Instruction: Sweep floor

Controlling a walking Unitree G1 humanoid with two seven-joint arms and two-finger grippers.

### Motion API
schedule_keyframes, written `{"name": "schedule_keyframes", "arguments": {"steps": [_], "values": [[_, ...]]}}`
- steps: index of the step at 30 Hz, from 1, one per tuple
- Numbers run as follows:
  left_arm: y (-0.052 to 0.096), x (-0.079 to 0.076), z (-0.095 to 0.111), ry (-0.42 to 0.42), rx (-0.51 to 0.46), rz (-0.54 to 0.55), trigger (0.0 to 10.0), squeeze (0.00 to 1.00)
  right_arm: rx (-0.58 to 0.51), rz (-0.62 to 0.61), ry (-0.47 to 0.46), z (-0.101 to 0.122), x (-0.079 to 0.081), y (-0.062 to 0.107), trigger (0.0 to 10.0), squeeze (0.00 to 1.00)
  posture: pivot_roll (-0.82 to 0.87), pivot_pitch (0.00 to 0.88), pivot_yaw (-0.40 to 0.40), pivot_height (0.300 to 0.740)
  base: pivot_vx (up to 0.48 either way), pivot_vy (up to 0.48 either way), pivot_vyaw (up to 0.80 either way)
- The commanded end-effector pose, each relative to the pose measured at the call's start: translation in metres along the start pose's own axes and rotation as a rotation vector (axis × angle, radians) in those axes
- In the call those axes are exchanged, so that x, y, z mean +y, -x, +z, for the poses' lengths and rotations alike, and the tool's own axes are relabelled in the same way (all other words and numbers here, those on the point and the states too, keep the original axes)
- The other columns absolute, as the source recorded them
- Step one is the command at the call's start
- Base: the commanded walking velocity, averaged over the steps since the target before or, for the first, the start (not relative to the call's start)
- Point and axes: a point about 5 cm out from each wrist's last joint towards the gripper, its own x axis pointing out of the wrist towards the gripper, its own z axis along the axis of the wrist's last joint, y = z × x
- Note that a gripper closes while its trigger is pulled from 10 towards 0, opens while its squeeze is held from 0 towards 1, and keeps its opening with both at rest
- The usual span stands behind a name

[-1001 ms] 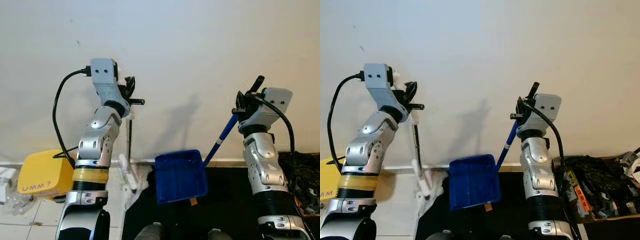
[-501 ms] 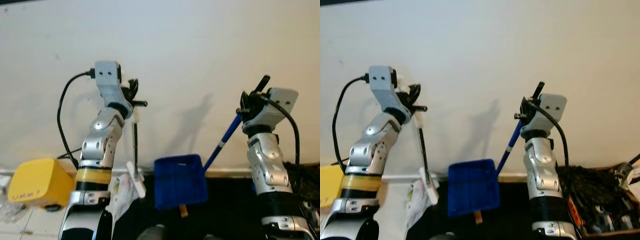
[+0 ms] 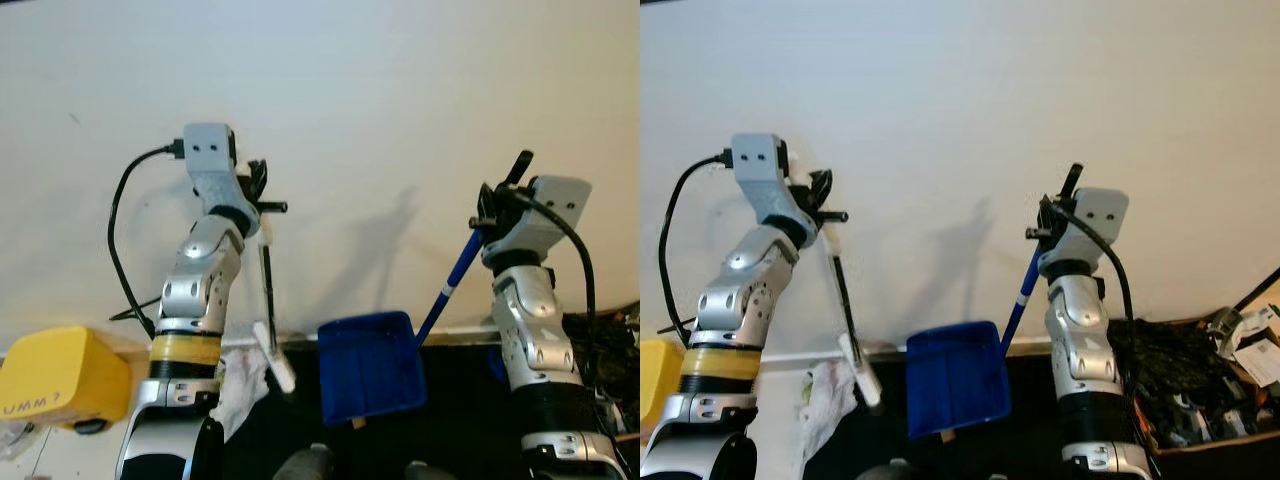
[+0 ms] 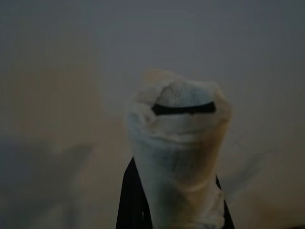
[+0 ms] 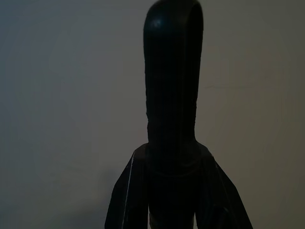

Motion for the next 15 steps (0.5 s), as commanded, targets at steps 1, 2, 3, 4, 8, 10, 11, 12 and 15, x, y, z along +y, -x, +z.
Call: {"name": "schedule_keyframes", "arguments": {"steps": [1,2,3,4,8,10,11,12,15], "values": [[0.0007,0.0040,0.0072,-0.043,-0.033,0.012,10.0,0.00,-0.039,0.003,-0.012,0.0077,0.0021,-0.0014,10.0,0.00,0.10,0.077,0.084,0.740,0.000,0.000,0.00],[0.0007,0.0041,0.0070,-0.045,-0.032,0.013,10.0,0.00,-0.039,0.004,-0.012,0.0077,0.0023,-0.0014,10.0,0.00,0.10,0.077,0.084,0.740,0.000,0.000,0.00],[0.0007,0.0043,0.0069,-0.046,-0.032,0.014,10.0,0.00,-0.039,0.004,-0.013,0.0077,0.0024,-0.0015,10.0,0.00,0.10,0.077,0.084,0.740,0.000,0.000,0.00],[0.0007,0.0043,0.0069,-0.046,-0.032,0.014,10.0,0.00,-0.039,0.004,-0.013,0.0076,0.0024,-0.0014,10.0,0.00,0.10,0.077,0.083,0.740,0.000,0.000,0.00],[0.0009,0.0054,0.0067,-0.032,-0.031,0.022,10.0,0.00,-0.037,0.007,-0.015,0.0070,0.0034,-0.0016,10.0,0.00,0.10,0.078,0.082,0.740,0.000,0.000,0.00],[0.0011,0.0052,0.0067,-0.040,-0.030,0.020,10.0,0.00,-0.036,0.008,-0.014,0.0070,0.0033,-0.0015,10.0,0.00,0.10,0.079,0.081,0.740,0.000,0.000,0.00],[0.0011,0.0052,0.0067,-0.040,-0.030,0.020,10.0,0.00,-0.036,0.008,-0.014,0.0070,0.0033,-0.0015,10.0,0.00,0.10,0.079,0.081,0.740,0.000,0.000,0.00],[0.0013,0.0048,0.0072,-0.051,-0.036,0.014,10.0,0.00,-0.036,0.008,-0.014,0.0071,0.0033,-0.0016,10.0,0.00,0.10,0.080,0.081,0.740,0.000,0.000,0.00],[0.0014,0.0047,0.0067,-0.043,-0.033,0.018,10.0,0.00,-0.037,0.008,-0.015,0.0073,0.0032,-0.0017,10.0,0.00,0.10,0.079,0.081,0.740,0.259,-0.165,0.00]]}}
